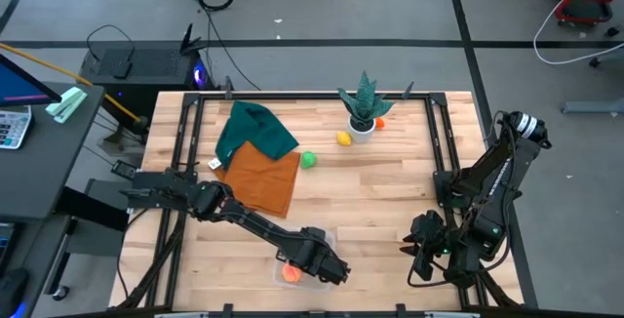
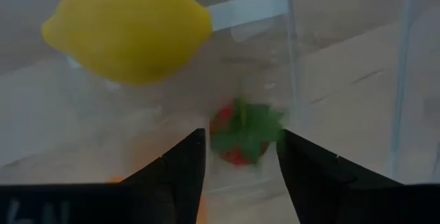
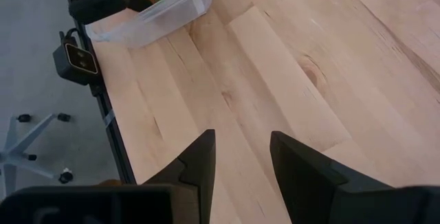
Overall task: Pick and placing Produce into tupperware
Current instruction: Put the red strawberry into the transparent bin, then put the green pear into the transparent bin
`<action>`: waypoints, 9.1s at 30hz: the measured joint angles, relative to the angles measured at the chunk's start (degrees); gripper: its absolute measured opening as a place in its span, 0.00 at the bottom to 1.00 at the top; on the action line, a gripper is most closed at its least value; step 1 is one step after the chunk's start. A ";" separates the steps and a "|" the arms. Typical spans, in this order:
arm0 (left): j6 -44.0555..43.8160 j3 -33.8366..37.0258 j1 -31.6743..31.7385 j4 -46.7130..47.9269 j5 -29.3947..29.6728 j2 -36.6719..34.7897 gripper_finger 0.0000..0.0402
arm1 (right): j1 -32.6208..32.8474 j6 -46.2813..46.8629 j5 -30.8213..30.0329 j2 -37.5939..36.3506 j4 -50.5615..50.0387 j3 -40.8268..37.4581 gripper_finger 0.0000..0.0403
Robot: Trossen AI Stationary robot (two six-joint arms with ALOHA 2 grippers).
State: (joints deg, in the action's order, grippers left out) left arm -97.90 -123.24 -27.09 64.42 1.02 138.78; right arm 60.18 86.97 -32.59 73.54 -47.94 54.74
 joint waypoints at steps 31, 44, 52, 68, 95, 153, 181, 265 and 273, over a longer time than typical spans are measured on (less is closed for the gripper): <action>8.87 -5.86 5.27 15.21 11.07 -11.28 0.43 | 0.00 0.27 0.06 0.00 0.00 0.00 0.27; 22.06 -5.95 9.07 17.56 11.02 -11.30 0.37 | 0.00 3.01 0.09 -0.05 -1.34 -0.01 0.27; 29.79 -5.95 10.25 22.72 13.43 -11.30 0.26 | -0.04 11.26 -2.18 -3.77 -13.52 0.00 0.27; 47.63 -5.31 13.86 6.41 22.33 -14.96 0.03 | -5.97 20.58 -11.15 -16.90 -30.27 0.00 0.27; 68.79 0.04 14.00 -53.51 -11.78 -15.15 0.01 | -12.46 18.59 -11.55 -16.92 -30.05 0.00 0.27; 78.58 44.25 55.69 -28.00 -18.03 -45.46 0.05 | -23.48 9.60 -13.16 -16.48 -20.83 0.00 0.27; 56.55 38.51 46.82 -21.44 -4.72 -31.76 0.12 | -23.69 2.86 -12.31 -16.48 -20.52 0.00 0.27; 65.22 38.51 42.93 -27.71 -3.80 -20.26 0.97 | -23.67 -1.31 -8.87 -16.48 -17.97 0.00 0.27; 65.17 38.51 42.93 -27.67 -3.80 -20.26 0.94 | -23.67 -1.35 -9.16 -16.48 -17.97 0.00 0.27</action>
State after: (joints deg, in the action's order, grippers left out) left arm -32.73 -84.73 15.84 36.75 -2.79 118.52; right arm 36.51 85.62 -41.76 57.06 -65.91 54.74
